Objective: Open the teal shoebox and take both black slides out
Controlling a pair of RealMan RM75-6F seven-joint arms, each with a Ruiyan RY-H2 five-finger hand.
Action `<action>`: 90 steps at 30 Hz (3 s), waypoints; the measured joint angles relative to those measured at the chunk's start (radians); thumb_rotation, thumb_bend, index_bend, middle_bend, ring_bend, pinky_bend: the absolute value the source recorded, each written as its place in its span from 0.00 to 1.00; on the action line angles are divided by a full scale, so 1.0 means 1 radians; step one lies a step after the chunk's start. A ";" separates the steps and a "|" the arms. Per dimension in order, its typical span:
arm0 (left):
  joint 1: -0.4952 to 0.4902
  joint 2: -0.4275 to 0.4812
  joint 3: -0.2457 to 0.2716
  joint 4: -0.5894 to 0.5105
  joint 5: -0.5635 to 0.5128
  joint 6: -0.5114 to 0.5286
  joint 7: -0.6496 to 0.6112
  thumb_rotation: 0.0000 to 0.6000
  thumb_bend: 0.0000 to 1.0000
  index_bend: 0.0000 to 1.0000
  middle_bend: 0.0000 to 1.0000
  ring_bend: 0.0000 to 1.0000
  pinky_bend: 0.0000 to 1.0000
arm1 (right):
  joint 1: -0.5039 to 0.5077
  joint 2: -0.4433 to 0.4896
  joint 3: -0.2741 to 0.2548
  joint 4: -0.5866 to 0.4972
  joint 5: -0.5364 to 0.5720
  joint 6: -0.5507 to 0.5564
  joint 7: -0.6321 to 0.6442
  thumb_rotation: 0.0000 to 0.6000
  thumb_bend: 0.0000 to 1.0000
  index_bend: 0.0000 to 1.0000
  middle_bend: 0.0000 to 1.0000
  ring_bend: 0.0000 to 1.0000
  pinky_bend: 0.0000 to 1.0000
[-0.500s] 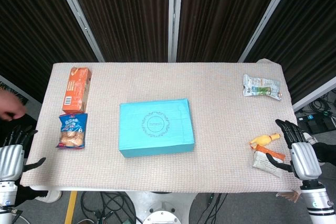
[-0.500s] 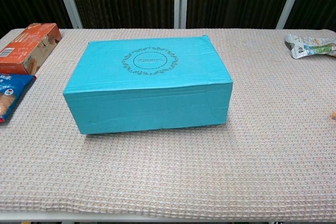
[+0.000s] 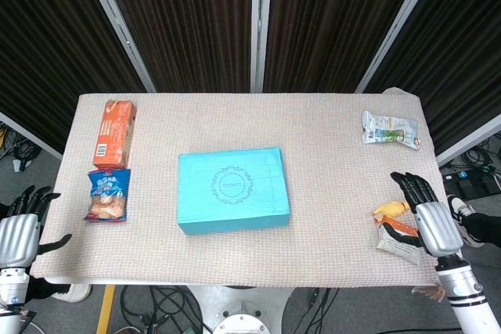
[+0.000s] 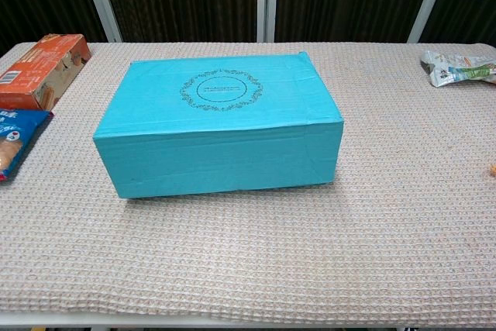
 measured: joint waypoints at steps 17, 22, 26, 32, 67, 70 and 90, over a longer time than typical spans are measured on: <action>0.017 0.016 0.008 -0.038 -0.009 0.012 0.025 1.00 0.00 0.23 0.13 0.04 0.14 | 0.413 -0.301 0.104 0.328 0.000 -0.356 -0.098 1.00 0.01 0.05 0.06 0.00 0.00; 0.015 0.018 0.009 -0.044 -0.006 0.005 0.018 1.00 0.00 0.23 0.13 0.04 0.14 | 0.481 -0.412 0.105 0.483 -0.003 -0.397 -0.085 1.00 0.01 0.05 0.06 0.00 0.00; 0.015 0.018 0.009 -0.043 -0.009 0.003 0.016 1.00 0.00 0.23 0.13 0.04 0.14 | 0.528 -0.503 0.096 0.624 -0.019 -0.399 -0.058 1.00 0.03 0.05 0.06 0.00 0.00; 0.018 0.019 0.009 -0.043 -0.016 0.001 0.020 1.00 0.00 0.23 0.13 0.04 0.14 | 0.590 -0.643 0.069 0.847 -0.062 -0.357 0.010 1.00 0.08 0.05 0.07 0.00 0.00; 0.027 0.020 0.018 -0.037 -0.003 0.003 0.003 1.00 0.00 0.23 0.13 0.04 0.14 | 0.634 -0.562 0.134 0.634 0.209 -0.551 0.720 1.00 0.77 0.46 0.43 0.04 0.00; 0.029 0.019 0.018 -0.034 -0.004 0.004 0.000 1.00 0.00 0.23 0.13 0.04 0.14 | 0.653 -0.516 0.197 0.565 0.319 -0.663 0.769 1.00 0.63 0.32 0.35 0.00 0.00; 0.033 0.016 0.018 -0.017 0.003 0.009 -0.012 1.00 0.00 0.23 0.13 0.04 0.14 | 0.631 -0.554 0.359 0.476 0.617 -0.350 0.417 1.00 0.08 0.00 0.00 0.00 0.00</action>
